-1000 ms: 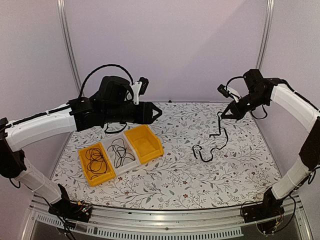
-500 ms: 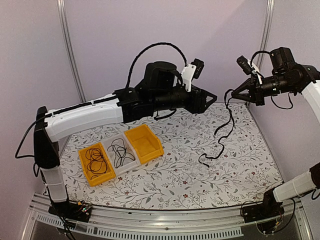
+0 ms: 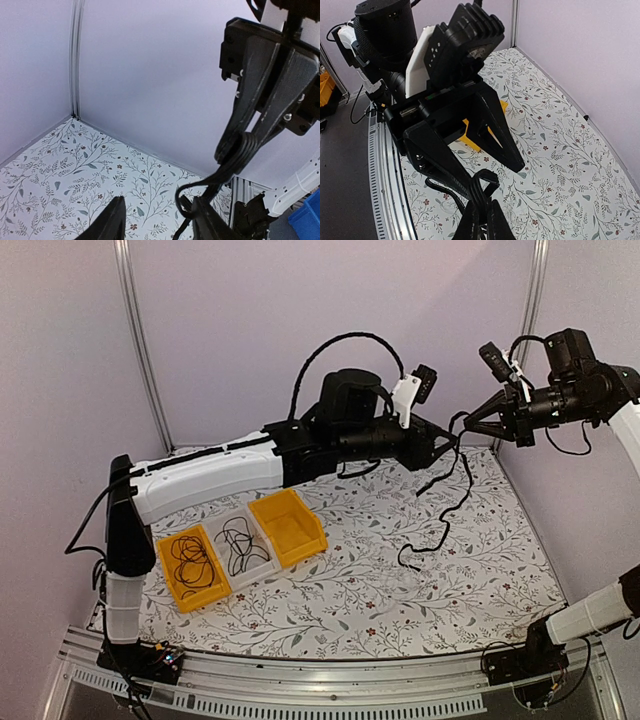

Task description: Untangle the cables

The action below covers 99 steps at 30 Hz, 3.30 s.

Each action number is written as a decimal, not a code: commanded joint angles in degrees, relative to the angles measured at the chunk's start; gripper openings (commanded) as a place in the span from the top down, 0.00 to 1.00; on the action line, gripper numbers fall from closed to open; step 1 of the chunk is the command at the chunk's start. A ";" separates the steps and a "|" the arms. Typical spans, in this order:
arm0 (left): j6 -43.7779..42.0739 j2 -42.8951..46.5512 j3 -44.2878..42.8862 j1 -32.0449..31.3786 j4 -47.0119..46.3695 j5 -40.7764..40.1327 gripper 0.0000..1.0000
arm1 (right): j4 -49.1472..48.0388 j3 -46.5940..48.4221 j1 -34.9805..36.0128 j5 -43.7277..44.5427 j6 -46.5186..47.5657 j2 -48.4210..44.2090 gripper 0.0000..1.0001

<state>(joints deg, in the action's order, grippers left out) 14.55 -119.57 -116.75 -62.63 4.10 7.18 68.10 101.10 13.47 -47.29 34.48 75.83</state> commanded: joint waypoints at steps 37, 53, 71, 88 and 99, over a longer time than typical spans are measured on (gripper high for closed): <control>20.01 28.82 38.37 12.49 0.03 -25.03 1.00 | -4.64 5.26 -7.15 -7.89 -7.41 3.11 1.00; 2.83 12.96 20.65 4.12 -14.03 2.87 0.39 | -13.19 16.72 -5.88 -9.90 -16.95 4.35 1.00; 1.02 -3.41 3.65 0.68 -10.48 9.88 0.37 | -17.20 18.61 -3.96 -11.80 -23.13 5.38 1.00; 0.67 -1.63 7.80 1.50 -19.70 20.93 0.53 | -18.77 15.46 -3.11 -10.90 -23.49 5.38 1.00; -0.08 5.04 13.42 2.25 -17.82 10.12 1.00 | -18.41 7.07 -2.94 -7.67 -19.66 3.02 0.95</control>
<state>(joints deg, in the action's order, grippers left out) 15.55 -121.75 -107.50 -60.95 -12.78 23.55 49.82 112.95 10.15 -57.89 12.32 80.66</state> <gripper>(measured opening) 0.017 0.054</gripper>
